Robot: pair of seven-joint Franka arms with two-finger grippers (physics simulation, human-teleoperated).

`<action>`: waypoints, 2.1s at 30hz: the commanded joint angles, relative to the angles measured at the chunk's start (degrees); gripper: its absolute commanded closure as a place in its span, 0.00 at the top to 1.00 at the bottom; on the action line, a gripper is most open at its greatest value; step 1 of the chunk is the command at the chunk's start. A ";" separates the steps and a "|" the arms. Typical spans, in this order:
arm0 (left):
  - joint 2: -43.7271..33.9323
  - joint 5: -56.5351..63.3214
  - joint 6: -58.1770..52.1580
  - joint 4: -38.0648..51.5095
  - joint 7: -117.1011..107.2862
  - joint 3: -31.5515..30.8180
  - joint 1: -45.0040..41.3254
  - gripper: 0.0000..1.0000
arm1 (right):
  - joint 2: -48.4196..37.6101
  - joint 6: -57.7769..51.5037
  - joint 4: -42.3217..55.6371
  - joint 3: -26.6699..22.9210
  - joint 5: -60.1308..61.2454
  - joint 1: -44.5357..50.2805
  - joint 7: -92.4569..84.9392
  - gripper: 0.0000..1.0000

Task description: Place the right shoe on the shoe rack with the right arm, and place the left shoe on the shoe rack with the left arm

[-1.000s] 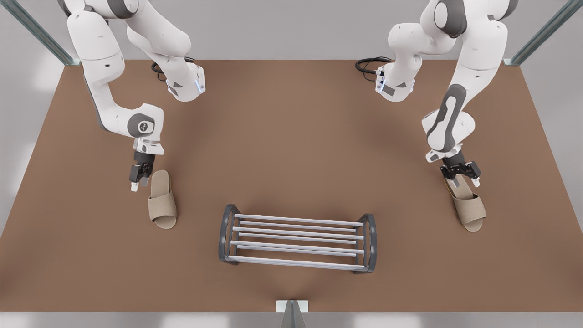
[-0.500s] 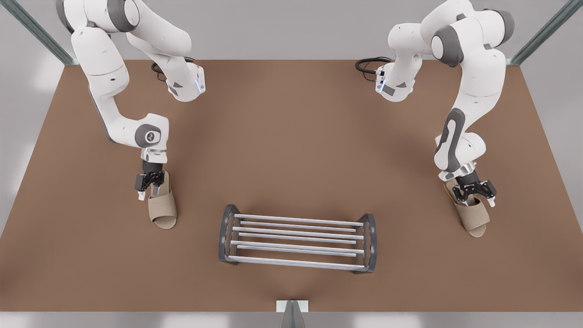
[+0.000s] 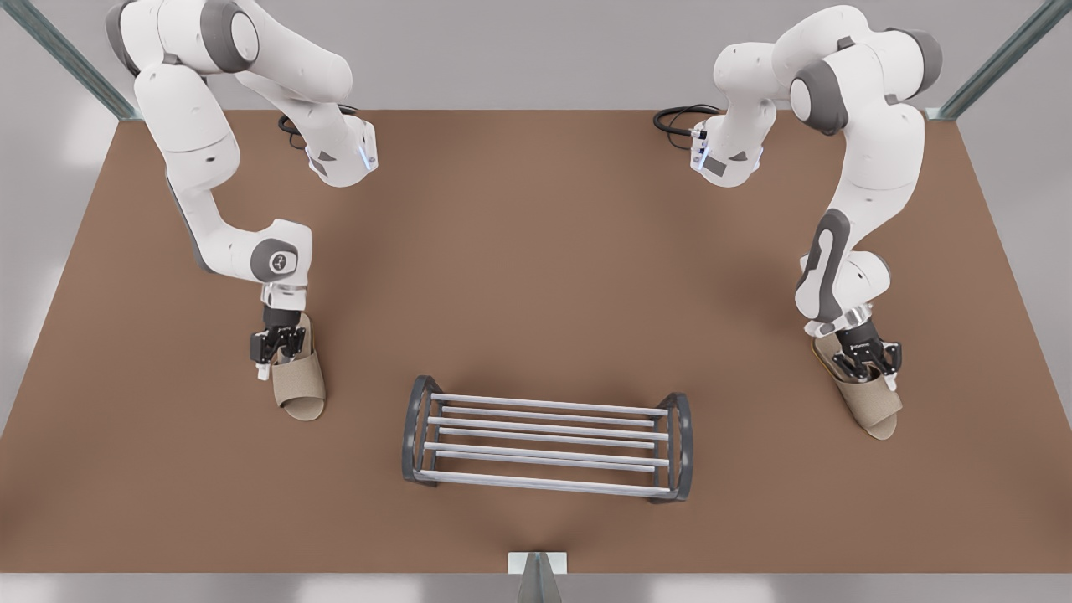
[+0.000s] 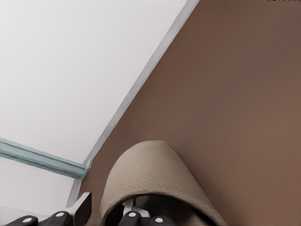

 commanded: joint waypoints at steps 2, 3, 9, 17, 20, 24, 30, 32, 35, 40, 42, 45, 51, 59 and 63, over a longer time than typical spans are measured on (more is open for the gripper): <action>-0.02 0.11 -0.19 0.11 -7.79 0.01 0.00 0.46 | 0.22 -0.09 0.33 0.00 -34.12 0.04 4.16 0.73; -0.02 0.11 -0.19 0.11 -7.79 0.01 0.00 0.42 | 0.22 -0.09 0.41 0.00 -34.21 0.04 4.16 0.71; -1.07 0.55 0.52 1.51 -7.70 0.01 -0.26 0.25 | 1.36 -0.09 1.56 -0.97 -34.21 1.80 4.16 0.67; -17.42 -0.50 17.30 7.84 13.12 0.10 -11.16 0.21 | 1.28 -0.09 1.64 -0.97 -34.21 1.80 4.25 0.48; -17.41 -3.49 23.98 18.83 25.25 0.19 -18.62 0.21 | 1.19 -0.09 1.64 -0.97 -35.52 1.80 4.33 0.34; -17.51 -15.86 24.95 25.59 44.76 0.63 -28.02 0.21 | -1.89 -0.09 2.35 -1.59 -37.90 1.89 4.07 0.21; -16.37 -38.91 9.22 28.06 77.20 1.68 -42.53 0.21 | -14.45 4.30 2.08 -1.50 -37.20 2.15 3.89 0.21; -12.15 -44.44 2.02 28.06 78.17 1.51 -46.05 0.21 | -21.22 10.45 2.26 -1.50 -37.02 5.14 8.11 0.21; -5.21 -50.86 -1.33 30.43 77.99 1.42 -46.84 0.21 | -25.44 20.20 6.12 -1.41 -34.57 8.48 14.70 0.21; 2.00 -57.89 -3.26 35.62 78.17 1.86 -45.88 0.27 | -28.61 36.39 13.59 0.52 -30.43 10.85 21.38 0.21; 3.41 -59.39 -5.11 35.53 78.08 1.77 -46.14 0.57 | -27.03 37.18 15.09 0.52 -30.43 11.20 21.38 0.21; 3.32 -59.66 -0.81 32.72 76.32 1.68 -45.96 1.00 | -26.41 37.27 15.53 0.52 -30.43 11.56 21.38 0.21; -0.02 -59.74 8.16 26.65 93.37 1.95 -46.14 1.00 | -24.39 36.91 16.76 1.22 -30.34 11.64 21.56 0.21; -5.81 -59.74 8.07 21.38 118.34 2.03 -46.67 1.00 | -18.85 43.15 29.15 3.60 -23.85 18.23 21.74 0.21; -23.30 -59.83 4.65 15.14 118.25 2.91 -47.81 1.00 | -13.93 43.59 35.57 1.49 -22.17 22.63 21.65 0.21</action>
